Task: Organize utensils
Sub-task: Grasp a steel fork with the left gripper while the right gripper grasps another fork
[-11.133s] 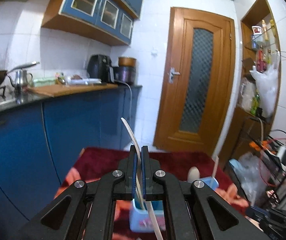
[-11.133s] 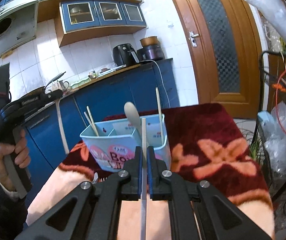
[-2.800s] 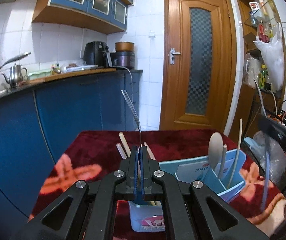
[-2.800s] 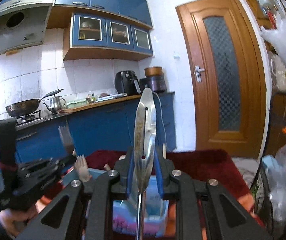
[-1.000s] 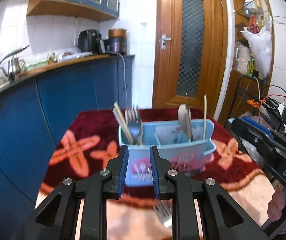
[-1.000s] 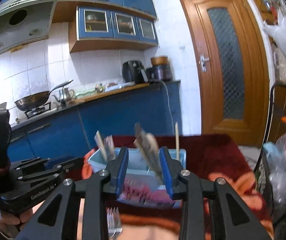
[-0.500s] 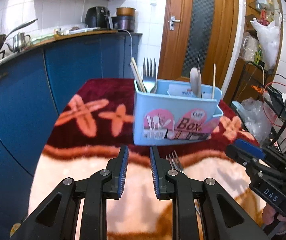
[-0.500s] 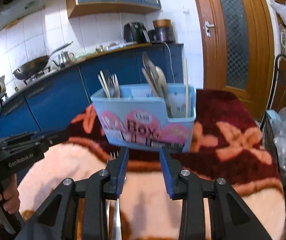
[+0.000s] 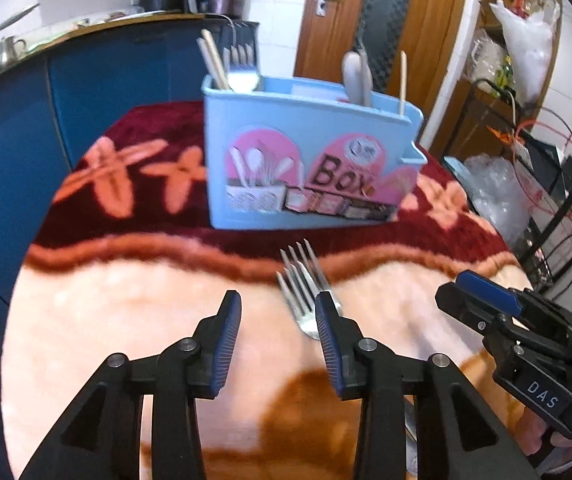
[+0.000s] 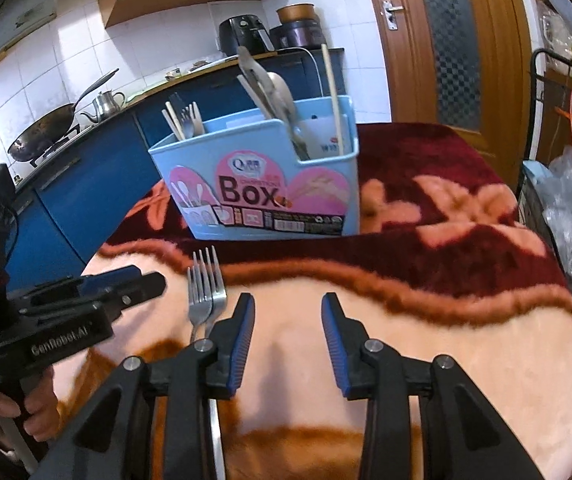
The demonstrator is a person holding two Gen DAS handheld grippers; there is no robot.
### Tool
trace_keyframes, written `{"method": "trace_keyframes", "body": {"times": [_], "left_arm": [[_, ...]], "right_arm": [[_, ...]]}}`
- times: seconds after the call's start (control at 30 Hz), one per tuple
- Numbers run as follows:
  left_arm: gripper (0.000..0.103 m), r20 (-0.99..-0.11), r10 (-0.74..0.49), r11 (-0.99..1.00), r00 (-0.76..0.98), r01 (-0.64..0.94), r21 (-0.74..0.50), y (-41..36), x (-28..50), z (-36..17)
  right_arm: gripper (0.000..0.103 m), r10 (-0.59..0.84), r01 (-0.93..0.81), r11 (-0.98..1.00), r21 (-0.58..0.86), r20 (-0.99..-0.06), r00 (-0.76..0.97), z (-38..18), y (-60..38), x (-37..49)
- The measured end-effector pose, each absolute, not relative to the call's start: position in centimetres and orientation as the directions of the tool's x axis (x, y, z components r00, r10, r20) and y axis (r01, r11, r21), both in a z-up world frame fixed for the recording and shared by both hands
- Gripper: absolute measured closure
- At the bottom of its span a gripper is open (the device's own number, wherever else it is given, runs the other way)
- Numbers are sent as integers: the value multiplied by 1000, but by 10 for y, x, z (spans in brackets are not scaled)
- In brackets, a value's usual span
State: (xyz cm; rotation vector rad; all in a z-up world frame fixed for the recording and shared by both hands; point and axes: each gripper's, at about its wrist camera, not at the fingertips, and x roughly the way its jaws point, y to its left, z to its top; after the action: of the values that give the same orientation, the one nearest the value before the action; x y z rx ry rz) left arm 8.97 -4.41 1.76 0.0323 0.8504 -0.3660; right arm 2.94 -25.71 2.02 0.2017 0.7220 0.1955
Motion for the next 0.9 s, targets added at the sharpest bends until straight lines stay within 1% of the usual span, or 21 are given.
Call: {"method": "trace_keyframes", "body": {"times": [0.2, 0.3, 0.5, 0.53, 0.57, 0.6, 0.63, 0.7, 0.8, 0.9], "left_arm": [[64, -770, -295, 933, 565, 344, -105, -59, 99, 3], [64, -780, -313, 928, 542, 350, -129, -62, 105, -4], [64, -767, -329, 924, 551, 354, -141, -67, 112, -6], [67, -765, -329, 924, 553, 355, -140, -67, 112, -6], [76, -765, -326, 925, 556, 356, -136, -68, 112, -6], [78, -764, -317, 928, 562, 350, -127, -68, 112, -6], [85, -761, -317, 928, 565, 349, -128, -68, 112, -6], [92, -755, -331, 926, 566, 350, -144, -66, 112, -5], [98, -744, -340, 925, 575, 347, -155, -61, 110, 0], [99, -733, -350, 922, 583, 352, -161, -55, 105, 6]], "right_arm": [[65, 252, -93, 958, 272, -638, 727, 16, -264, 28], [65, 256, -88, 955, 282, -640, 725, 13, -268, 28], [65, 265, -80, 950, 302, -646, 716, 7, -274, 30], [65, 268, -79, 949, 305, -647, 714, 5, -275, 30], [65, 269, -78, 948, 307, -647, 713, 5, -275, 30], [65, 270, -79, 948, 309, -648, 712, 4, -275, 30], [65, 271, -78, 947, 310, -648, 712, 4, -275, 30], [65, 273, -79, 947, 313, -649, 710, 3, -275, 30], [65, 274, -77, 946, 315, -649, 709, 3, -275, 30], [65, 272, -77, 947, 312, -650, 710, 3, -276, 30]]}}
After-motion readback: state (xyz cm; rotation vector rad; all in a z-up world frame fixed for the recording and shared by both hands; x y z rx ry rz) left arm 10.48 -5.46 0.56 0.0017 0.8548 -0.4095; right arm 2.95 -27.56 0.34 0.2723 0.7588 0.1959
